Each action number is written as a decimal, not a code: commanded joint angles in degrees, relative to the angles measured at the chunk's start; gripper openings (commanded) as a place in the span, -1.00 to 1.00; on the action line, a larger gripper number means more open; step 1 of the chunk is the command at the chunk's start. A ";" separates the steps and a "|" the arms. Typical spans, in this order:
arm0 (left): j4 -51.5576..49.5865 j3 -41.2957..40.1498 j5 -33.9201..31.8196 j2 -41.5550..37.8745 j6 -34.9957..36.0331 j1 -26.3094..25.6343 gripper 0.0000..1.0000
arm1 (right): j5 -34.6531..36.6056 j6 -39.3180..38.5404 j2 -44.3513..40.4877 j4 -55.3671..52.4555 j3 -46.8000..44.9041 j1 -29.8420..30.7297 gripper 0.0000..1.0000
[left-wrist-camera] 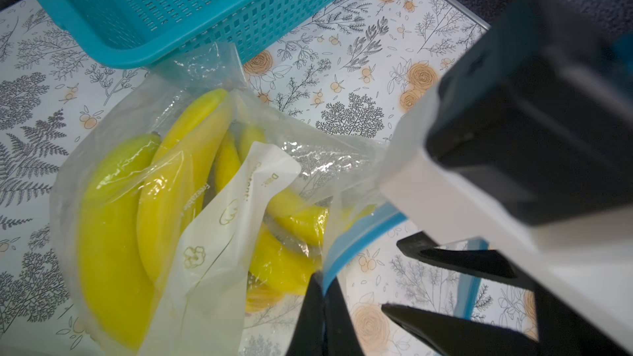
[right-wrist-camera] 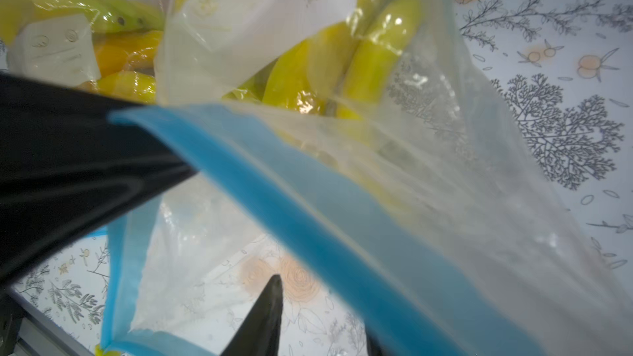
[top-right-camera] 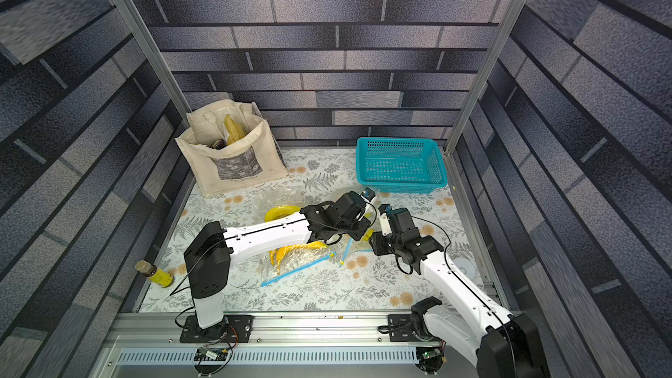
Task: Open the zip-top bag and take out the banana
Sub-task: Pick up the banana from the zipper food storage bag.
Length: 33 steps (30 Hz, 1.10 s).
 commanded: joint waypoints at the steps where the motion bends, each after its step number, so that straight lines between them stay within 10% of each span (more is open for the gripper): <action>1: 1.21 -1.15 -2.13 -2.41 -2.35 0.01 -0.92 | 4.31 4.01 0.71 -3.09 1.27 1.66 -0.20; 11: 2.48 -2.73 -3.31 -2.90 -4.96 -0.39 -0.88 | 11.46 11.27 3.75 -3.86 -1.07 8.46 -0.29; 33: 0.31 -12.67 -5.93 -10.04 -10.50 -6.79 0.27 | 14.15 21.93 2.93 14.11 -5.35 9.04 -0.33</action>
